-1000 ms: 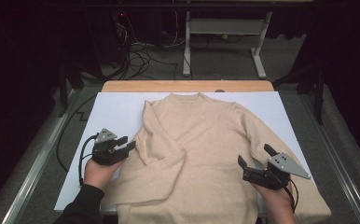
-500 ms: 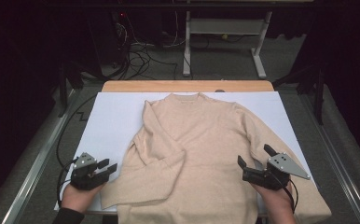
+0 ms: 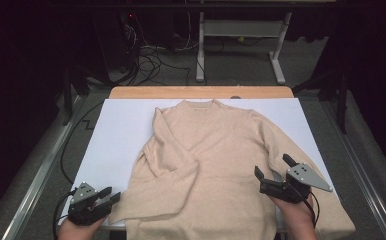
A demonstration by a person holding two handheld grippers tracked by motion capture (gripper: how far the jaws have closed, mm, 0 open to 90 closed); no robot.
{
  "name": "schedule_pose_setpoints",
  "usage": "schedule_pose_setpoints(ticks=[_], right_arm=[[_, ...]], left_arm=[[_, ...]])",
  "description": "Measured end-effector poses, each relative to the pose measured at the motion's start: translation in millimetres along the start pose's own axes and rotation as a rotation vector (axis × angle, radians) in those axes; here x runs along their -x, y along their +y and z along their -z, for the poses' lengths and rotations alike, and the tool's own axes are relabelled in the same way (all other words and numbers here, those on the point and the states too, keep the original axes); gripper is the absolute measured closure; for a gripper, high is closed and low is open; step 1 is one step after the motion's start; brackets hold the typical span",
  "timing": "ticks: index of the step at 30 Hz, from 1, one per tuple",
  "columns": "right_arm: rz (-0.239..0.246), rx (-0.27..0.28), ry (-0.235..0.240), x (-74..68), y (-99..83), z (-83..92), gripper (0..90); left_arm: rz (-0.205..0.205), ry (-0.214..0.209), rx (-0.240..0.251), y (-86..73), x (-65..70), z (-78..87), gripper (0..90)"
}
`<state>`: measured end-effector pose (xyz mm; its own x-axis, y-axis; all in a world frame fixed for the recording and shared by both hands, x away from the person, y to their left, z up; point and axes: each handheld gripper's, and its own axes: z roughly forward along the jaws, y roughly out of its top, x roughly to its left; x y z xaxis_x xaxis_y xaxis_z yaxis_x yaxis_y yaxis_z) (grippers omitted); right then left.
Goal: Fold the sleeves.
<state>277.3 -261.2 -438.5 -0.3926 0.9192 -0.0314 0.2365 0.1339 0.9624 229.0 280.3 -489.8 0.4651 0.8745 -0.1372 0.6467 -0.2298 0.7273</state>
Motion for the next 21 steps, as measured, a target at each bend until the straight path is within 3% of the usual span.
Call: schedule_pose_setpoints(ticks=[3, 6, 9, 21], right_arm=[[0.0, -0.002, -0.001, -0.2, -0.1, 0.3, 1.2], [0.001, -0.002, 0.0, -0.8, -0.1, 1.0, 1.2], [-0.002, 0.0, -0.001, -0.9, -0.1, 1.5, 1.2], [-0.011, -0.003, -0.005, 1.6, -1.1, 2.1, 1.3]], left_arm=[[-0.002, -0.011, -0.01, 0.0, 1.7, -1.5, 58.7], [-0.033, -0.035, -0.019, 0.5, 6.1, -2.0, 73.0], [-0.05, -0.033, -0.023, 2.7, 7.2, -0.4, 83.1], [-0.054, -0.044, 0.088, 10.8, 9.4, 12.1, 85.7]])
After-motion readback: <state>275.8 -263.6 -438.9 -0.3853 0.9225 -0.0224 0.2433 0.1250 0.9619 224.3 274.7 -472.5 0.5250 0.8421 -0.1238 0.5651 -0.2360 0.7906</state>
